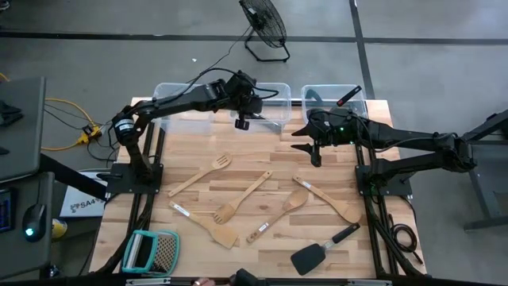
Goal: Pick & Place Kitchen Items
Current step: Put the brown wooden spoon into the left transparent bin
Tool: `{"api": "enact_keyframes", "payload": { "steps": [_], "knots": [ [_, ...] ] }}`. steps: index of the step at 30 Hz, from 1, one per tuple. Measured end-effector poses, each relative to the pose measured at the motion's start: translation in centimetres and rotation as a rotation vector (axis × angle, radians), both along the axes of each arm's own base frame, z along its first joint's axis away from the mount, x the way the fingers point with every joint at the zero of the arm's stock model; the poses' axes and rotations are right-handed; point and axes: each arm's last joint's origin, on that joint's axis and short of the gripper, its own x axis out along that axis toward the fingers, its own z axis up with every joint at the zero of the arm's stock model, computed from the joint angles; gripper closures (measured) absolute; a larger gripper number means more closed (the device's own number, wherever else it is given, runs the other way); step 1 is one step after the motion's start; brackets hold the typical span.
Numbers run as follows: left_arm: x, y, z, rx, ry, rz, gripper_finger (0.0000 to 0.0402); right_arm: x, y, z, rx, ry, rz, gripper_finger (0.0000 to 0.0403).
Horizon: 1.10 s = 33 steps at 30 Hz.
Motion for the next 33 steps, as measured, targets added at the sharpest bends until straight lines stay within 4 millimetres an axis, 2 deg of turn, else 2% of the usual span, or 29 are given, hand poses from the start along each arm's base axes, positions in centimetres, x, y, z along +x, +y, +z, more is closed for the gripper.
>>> {"api": "enact_keyframes", "payload": {
  "steps": [11, 18, 25, 33],
  "knots": [
    [-0.3, -3.3, 0.4, -0.232, -0.011, 0.029, 0.0400, 0.0, 0.0, 0.0, 0.000, 0.000, 0.000, 0.0219],
    [-0.4, -5.7, 1.0, -0.295, -0.048, 0.019, 0.0401, 0.0, 0.0, 0.0, 0.000, 0.000, 0.000, 0.0219],
    [-1.4, -7.9, -0.2, -0.395, -0.042, 0.063, 0.0401, 0.0, 0.0, 0.0, 0.000, -0.001, 0.001, 0.0219],
    [-3.8, -10.4, -1.4, -0.513, -0.054, 0.133, 0.0401, 0.0, 0.0, 0.0, 0.000, -0.001, 0.000, 0.0219]
  ]
}}
